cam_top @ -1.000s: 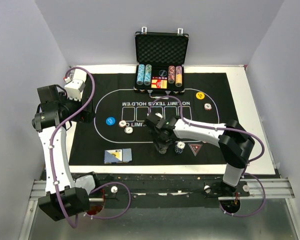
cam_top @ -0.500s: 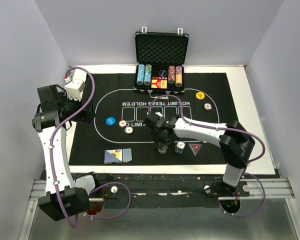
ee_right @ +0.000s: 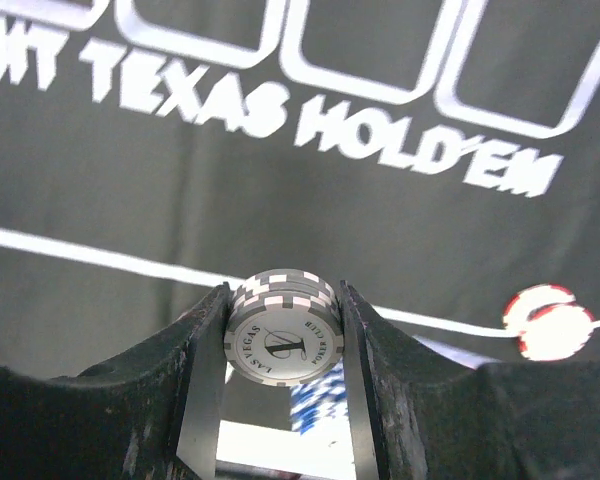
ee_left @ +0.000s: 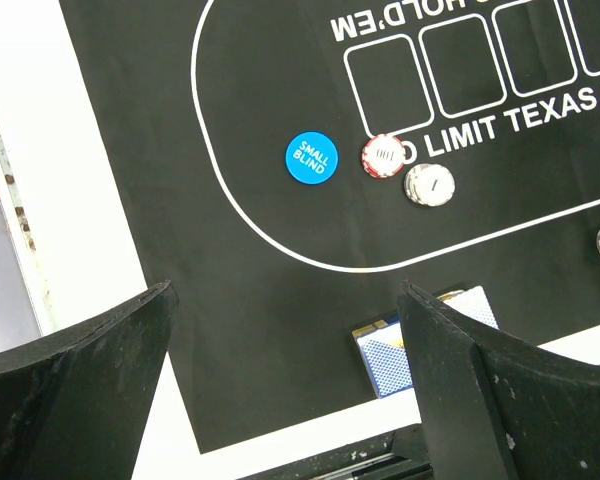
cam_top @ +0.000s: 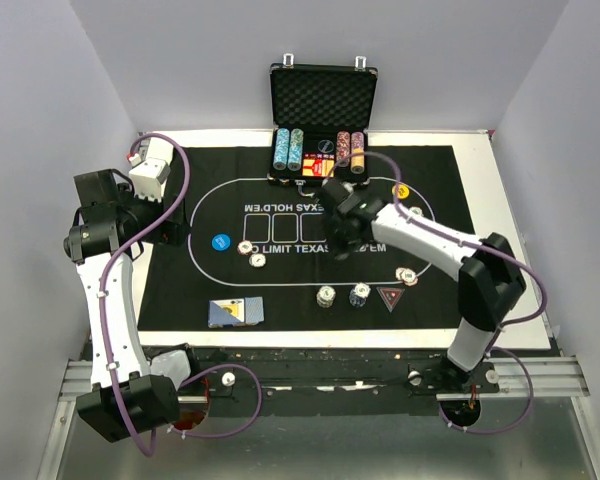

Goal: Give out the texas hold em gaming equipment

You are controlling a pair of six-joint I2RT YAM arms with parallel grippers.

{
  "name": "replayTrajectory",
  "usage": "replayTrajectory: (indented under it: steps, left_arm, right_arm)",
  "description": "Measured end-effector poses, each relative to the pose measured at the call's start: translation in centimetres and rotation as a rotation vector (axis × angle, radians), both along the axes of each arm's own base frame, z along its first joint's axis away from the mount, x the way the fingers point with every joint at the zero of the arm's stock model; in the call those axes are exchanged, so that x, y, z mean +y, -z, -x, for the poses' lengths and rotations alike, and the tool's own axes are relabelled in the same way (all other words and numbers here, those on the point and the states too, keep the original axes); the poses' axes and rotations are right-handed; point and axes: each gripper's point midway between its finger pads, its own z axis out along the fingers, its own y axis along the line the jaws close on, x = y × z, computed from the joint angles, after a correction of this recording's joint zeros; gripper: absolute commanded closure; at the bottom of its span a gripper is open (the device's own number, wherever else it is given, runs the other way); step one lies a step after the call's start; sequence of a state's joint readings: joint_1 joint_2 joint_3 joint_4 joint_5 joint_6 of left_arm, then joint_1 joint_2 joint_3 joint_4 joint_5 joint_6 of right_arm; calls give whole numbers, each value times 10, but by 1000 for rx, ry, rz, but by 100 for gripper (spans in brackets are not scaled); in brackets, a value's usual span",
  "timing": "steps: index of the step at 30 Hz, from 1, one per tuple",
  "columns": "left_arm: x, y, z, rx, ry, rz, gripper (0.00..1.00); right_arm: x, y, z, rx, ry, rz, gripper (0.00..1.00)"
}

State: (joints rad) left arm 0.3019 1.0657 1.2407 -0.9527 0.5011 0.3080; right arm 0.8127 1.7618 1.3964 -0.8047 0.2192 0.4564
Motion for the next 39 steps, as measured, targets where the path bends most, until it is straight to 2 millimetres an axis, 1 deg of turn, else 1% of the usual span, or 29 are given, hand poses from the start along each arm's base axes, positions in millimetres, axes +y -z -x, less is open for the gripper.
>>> replayTrajectory:
  steps: [5, 7, 9, 12, 14, 17, 20, 23, 26, 27, 28, 29, 31, 35, 39]
  left_arm:
    - [0, 0, 0, 0, 1, -2, 1]
    - [0, 0, 0, -1, 1, -2, 1]
    - [0, 0, 0, 0, 2, -2, 1]
    - [0, 0, 0, 0, 1, -2, 1]
    - [0, 0, 0, 1, 1, -3, 1]
    - [0, 1, 1, 5, -1, -3, 1]
    - [0, 1, 1, 6, 1, -5, 1]
    - [1, 1, 2, 6, 3, -8, 1]
    - [1, 2, 3, 10, 1, -14, 1]
    - [1, 2, 3, 9, 2, -15, 1]
    - [2, 2, 3, 8, 3, -18, 1]
    - [2, 2, 3, 8, 3, -18, 1]
    - [2, 1, 3, 7, 3, -19, 1]
    - [2, 0, 4, 3, 3, -21, 1]
    - [1, -1, 5, -4, 4, -24, 1]
  right_arm:
    - [-58, -8, -71, -42, 207, -18, 58]
    - [-79, -5, -97, -52, 283, -22, 59]
    - [-100, 3, -124, -56, 356, -20, 59]
    - [-130, 23, -154, -48, 445, 13, 60]
    - [-141, 35, -169, -39, 481, 30, 60]
    - [-150, 47, -189, -43, 515, 46, 60]
    - [-157, 53, -198, -45, 538, 59, 60]
    - [-164, 53, -206, -60, 562, 72, 60]
    - [-170, 53, -207, -62, 576, 77, 56]
    - [-171, 54, -208, -62, 579, 78, 53]
    - [-173, 54, -208, -62, 583, 78, 47]
    - [-174, 55, -208, -61, 587, 78, 38]
    - [-175, 57, -208, -57, 594, 78, 26]
    - [-175, 61, -206, -49, 597, 81, 21]
    - [-176, 69, -200, -31, 599, 89, 18]
